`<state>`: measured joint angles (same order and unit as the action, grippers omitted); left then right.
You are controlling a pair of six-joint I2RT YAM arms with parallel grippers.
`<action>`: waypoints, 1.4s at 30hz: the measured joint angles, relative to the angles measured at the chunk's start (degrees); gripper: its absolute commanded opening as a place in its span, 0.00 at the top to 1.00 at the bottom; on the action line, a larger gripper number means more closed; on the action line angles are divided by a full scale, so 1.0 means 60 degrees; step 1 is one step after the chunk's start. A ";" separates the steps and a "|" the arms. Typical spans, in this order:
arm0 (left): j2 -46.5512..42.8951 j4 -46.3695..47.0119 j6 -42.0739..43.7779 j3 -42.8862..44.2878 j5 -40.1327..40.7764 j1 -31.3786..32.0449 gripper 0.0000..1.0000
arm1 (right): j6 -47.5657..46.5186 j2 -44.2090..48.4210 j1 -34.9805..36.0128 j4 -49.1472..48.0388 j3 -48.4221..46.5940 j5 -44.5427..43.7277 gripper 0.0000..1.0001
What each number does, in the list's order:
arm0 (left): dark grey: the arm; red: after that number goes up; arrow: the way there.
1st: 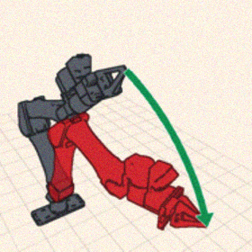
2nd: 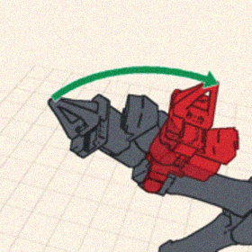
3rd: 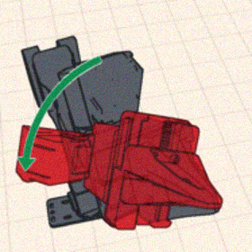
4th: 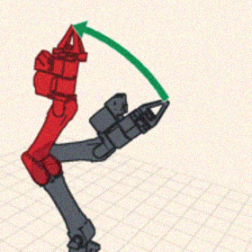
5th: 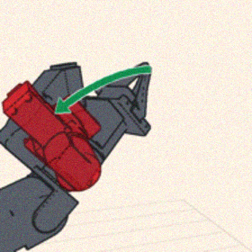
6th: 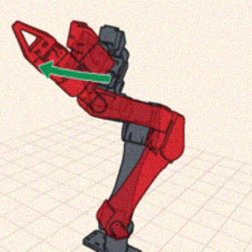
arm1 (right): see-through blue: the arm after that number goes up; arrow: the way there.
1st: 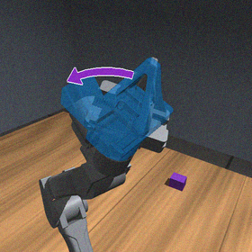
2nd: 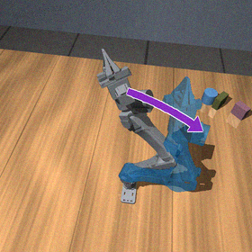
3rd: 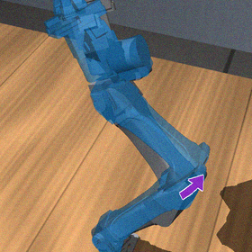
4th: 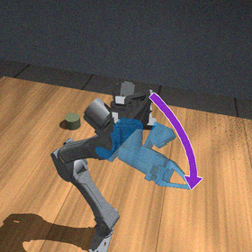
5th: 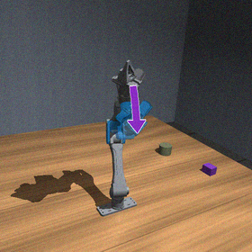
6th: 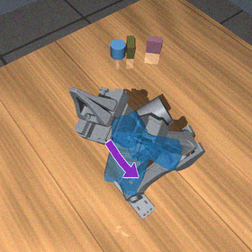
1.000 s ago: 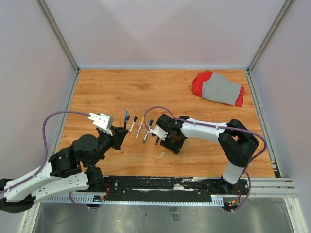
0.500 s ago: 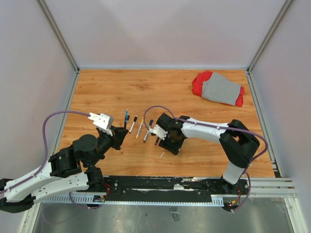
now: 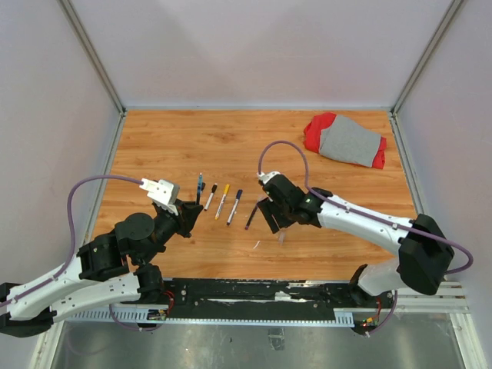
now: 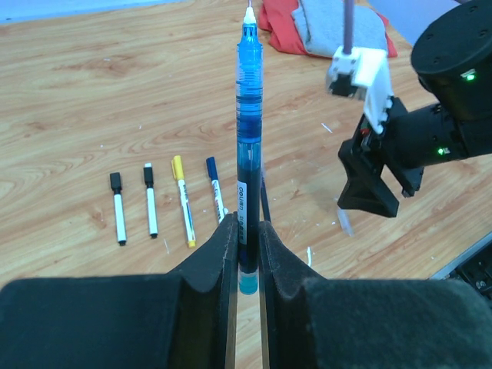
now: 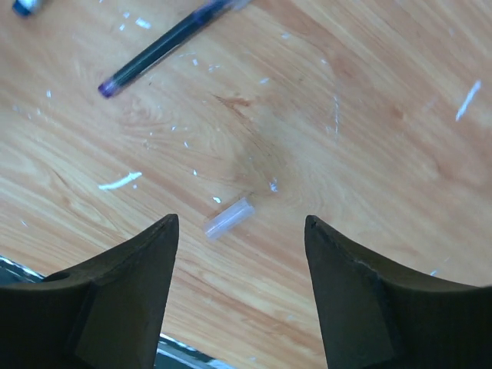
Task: Insert the pens into the pen caps
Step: Adjust the pen cap at the center of the board, then insert the pen cap onto the pen.
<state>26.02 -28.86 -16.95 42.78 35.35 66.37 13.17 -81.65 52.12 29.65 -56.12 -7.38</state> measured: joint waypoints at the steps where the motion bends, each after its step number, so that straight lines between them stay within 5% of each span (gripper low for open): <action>1: 0.0000 0.0000 0.0000 0.0000 0.0000 0.0000 1.00 | 0.0699 0.0182 0.0000 -0.0033 0.0124 -0.0229 0.34; 11: 0.0000 0.0000 0.0000 0.0004 0.0000 0.0000 0.99 | 0.7453 0.1082 0.0000 0.0550 0.0896 -0.1413 0.34; 17: 0.0000 0.0000 0.0000 0.0000 0.0000 0.0000 1.00 | 0.9632 0.0521 0.0000 0.1410 0.0834 -0.1515 0.35; 29: 0.0000 0.0000 0.0000 0.0000 0.0004 0.0000 0.99 | 1.0010 -0.1661 0.0000 0.1818 -0.0033 -0.0911 0.43; 42: 0.0000 0.0000 0.0004 0.0000 0.0004 0.0000 1.00 | 0.9861 -0.2197 -0.0007 0.1803 -0.0193 -0.0670 0.57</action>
<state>26.02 -28.86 -16.93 42.78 35.38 66.37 72.34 -94.83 52.07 40.47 -57.28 -11.40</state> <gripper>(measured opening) 0.151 0.449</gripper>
